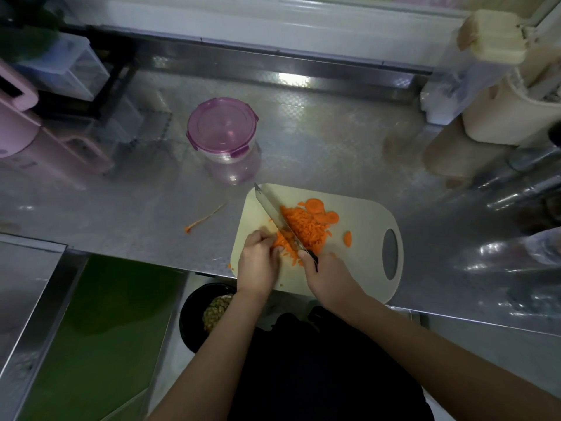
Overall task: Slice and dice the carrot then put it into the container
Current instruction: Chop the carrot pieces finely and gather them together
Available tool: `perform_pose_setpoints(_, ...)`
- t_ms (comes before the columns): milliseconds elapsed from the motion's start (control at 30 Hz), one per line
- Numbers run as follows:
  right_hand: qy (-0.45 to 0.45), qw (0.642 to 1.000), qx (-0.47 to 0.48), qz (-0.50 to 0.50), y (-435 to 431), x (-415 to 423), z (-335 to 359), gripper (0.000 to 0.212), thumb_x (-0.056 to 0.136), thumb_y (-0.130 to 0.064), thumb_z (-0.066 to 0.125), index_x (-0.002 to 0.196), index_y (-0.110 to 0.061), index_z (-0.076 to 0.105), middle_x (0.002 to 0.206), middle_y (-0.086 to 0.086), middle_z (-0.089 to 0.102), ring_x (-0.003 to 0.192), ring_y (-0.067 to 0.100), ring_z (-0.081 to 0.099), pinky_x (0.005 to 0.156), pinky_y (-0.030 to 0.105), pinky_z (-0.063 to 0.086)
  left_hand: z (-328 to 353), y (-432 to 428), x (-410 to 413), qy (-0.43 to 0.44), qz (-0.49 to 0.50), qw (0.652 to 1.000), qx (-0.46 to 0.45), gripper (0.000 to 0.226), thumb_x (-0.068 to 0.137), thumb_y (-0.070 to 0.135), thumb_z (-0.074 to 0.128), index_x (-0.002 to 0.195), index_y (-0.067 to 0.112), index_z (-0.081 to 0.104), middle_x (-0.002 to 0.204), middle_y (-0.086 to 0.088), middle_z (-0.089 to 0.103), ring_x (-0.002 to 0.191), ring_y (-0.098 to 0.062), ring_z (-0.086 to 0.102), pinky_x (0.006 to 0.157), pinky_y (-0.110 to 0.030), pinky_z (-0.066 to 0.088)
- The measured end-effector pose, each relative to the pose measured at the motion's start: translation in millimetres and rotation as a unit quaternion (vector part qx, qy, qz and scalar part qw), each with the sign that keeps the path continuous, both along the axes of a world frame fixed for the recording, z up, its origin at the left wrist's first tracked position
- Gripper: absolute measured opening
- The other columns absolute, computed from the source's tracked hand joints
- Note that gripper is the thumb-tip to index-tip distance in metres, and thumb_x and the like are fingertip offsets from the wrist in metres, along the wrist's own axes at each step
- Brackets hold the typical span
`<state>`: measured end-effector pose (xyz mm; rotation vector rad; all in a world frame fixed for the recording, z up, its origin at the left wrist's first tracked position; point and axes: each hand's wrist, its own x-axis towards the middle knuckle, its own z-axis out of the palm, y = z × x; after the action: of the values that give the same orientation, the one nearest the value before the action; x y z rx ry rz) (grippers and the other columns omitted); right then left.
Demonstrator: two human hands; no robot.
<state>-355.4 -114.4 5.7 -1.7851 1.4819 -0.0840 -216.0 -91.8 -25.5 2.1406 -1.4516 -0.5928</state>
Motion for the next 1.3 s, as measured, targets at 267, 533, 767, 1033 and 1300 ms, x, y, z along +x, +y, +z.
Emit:
perform_pose_setpoints(267,0.002,1.000,0.001,-0.015,5,9,-7,0.043,0.098,-0.047,0.035,0.072,-0.015,0.046,0.065,0.002,0.046,0.073,0.031,0.058,0.061,0.030,0.035,0,-2,2,-0.006,-0.017,1.000,0.013,0.028,0.086,0.007,0.062,0.112,0.000,0.066,0.105,-0.011,0.060,0.102,-0.026,0.055,0.084,-0.031,0.044)
perform_pose_setpoints(533,-0.028,0.999,0.001,-0.035,-3,10,-2,0.048,0.099,-0.044,0.036,0.080,-0.004,0.055,0.076,0.012,0.059,0.079,0.032,0.060,0.066,0.034,0.042,0,-1,0,-0.008,-0.008,1.000,0.006,0.029,0.086,0.010,0.063,0.114,0.001,0.066,0.105,-0.012,0.060,0.102,-0.027,0.056,0.085,-0.032,0.046)
perform_pose_setpoints(767,-0.042,0.998,0.035,-0.020,-12,2,13,0.051,0.100,-0.045,0.032,0.063,-0.011,0.047,0.063,0.006,0.050,0.069,0.024,0.054,0.065,0.032,0.038,3,-3,2,0.040,0.037,0.998,0.010,0.039,0.081,0.012,0.070,0.119,0.006,0.064,0.110,-0.008,0.060,0.102,-0.024,0.057,0.091,-0.024,0.041)
perform_pose_setpoints(1033,-0.063,0.998,0.021,-0.008,-3,-1,27,0.054,0.100,-0.043,0.033,0.081,0.001,0.058,0.075,0.016,0.059,0.074,0.027,0.058,0.068,0.035,0.041,6,-1,3,0.028,0.046,0.999,-0.010,0.031,0.082,0.012,0.070,0.112,0.006,0.067,0.103,-0.010,0.063,0.096,-0.025,0.059,0.086,-0.021,0.039)
perform_pose_setpoints(1300,-0.017,0.999,0.032,0.012,-1,-1,12,0.050,0.100,-0.043,0.035,0.058,-0.016,0.036,0.054,0.000,0.038,0.048,0.011,0.036,0.046,0.024,0.023,3,1,3,0.031,0.059,0.998,-0.001,0.024,0.085,0.012,0.066,0.107,0.004,0.069,0.105,-0.011,0.063,0.099,-0.026,0.058,0.089,-0.029,0.045)
